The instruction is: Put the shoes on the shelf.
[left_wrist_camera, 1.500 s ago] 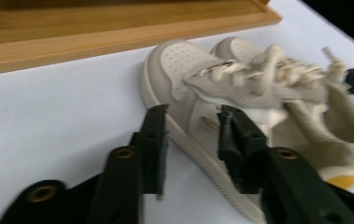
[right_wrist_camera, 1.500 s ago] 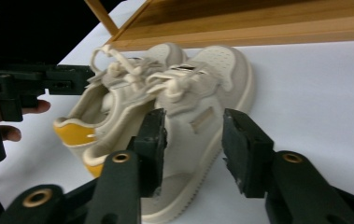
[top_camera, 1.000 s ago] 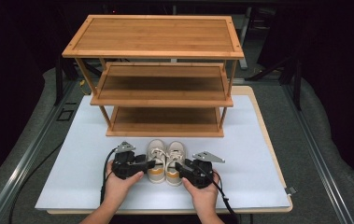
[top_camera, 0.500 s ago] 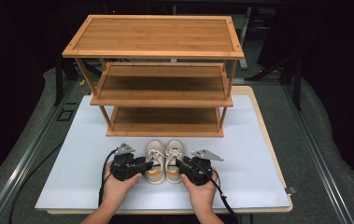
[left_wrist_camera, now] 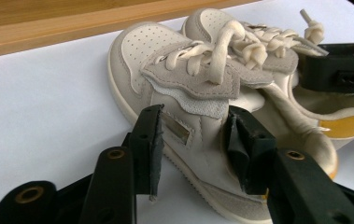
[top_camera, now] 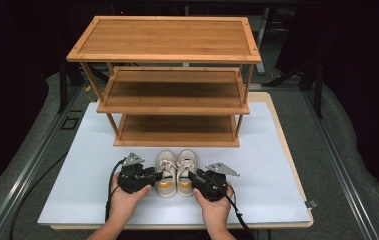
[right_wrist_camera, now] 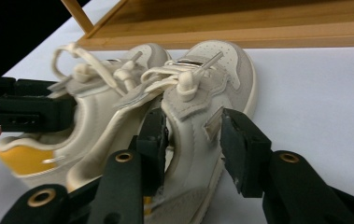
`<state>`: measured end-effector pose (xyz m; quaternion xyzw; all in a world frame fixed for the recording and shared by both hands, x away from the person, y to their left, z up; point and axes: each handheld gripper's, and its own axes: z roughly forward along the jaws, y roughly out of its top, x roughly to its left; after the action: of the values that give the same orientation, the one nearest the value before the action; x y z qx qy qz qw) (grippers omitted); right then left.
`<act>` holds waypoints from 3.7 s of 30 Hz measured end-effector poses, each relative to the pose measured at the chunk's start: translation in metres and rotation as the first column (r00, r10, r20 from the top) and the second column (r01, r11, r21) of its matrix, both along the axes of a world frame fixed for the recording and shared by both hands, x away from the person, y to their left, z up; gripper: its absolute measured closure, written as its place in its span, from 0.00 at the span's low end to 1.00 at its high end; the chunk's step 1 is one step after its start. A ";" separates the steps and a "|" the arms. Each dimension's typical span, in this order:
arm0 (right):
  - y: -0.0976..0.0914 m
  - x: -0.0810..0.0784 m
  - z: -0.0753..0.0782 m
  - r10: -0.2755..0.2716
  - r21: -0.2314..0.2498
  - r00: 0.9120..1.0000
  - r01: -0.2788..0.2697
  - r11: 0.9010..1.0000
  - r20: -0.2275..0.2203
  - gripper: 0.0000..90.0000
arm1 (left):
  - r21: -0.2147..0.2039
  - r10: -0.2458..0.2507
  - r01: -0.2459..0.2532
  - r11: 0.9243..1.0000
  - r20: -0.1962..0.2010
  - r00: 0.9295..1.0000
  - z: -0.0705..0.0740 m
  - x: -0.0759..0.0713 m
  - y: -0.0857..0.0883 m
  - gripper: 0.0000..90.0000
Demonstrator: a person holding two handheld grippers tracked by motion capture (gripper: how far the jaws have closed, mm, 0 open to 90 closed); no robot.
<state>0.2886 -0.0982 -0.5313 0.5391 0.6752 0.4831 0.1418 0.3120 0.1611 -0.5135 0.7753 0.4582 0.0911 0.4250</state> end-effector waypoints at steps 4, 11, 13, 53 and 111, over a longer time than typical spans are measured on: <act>0.000 -0.005 0.001 -0.009 0.016 1.000 0.009 1.000 0.003 0.69 | -0.003 0.001 -0.001 1.000 0.011 1.000 -0.003 0.002 -0.006 0.63; -0.002 -0.006 0.002 -0.008 0.012 1.000 0.008 1.000 -0.014 0.68 | -0.009 0.011 -0.011 1.000 0.022 1.000 -0.005 0.004 -0.009 0.66; -0.002 -0.004 0.002 0.000 0.008 1.000 0.001 1.000 -0.018 0.66 | -0.017 0.019 -0.019 1.000 0.023 1.000 -0.005 0.003 -0.009 0.65; 0.007 0.002 -0.015 -0.131 0.119 0.991 0.131 0.984 -0.005 0.59 | -0.307 0.244 -0.226 0.925 0.022 0.969 -0.036 -0.012 -0.010 0.56; 0.005 0.001 -0.001 -0.106 0.147 0.994 0.109 0.983 -0.028 0.63 | -0.302 0.244 -0.221 0.928 0.042 0.969 -0.018 -0.014 -0.008 0.62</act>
<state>0.2896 -0.0935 -0.5320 0.5887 0.6088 0.5180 0.1203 0.2981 0.1535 -0.5319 0.6393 0.5382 0.1019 0.5397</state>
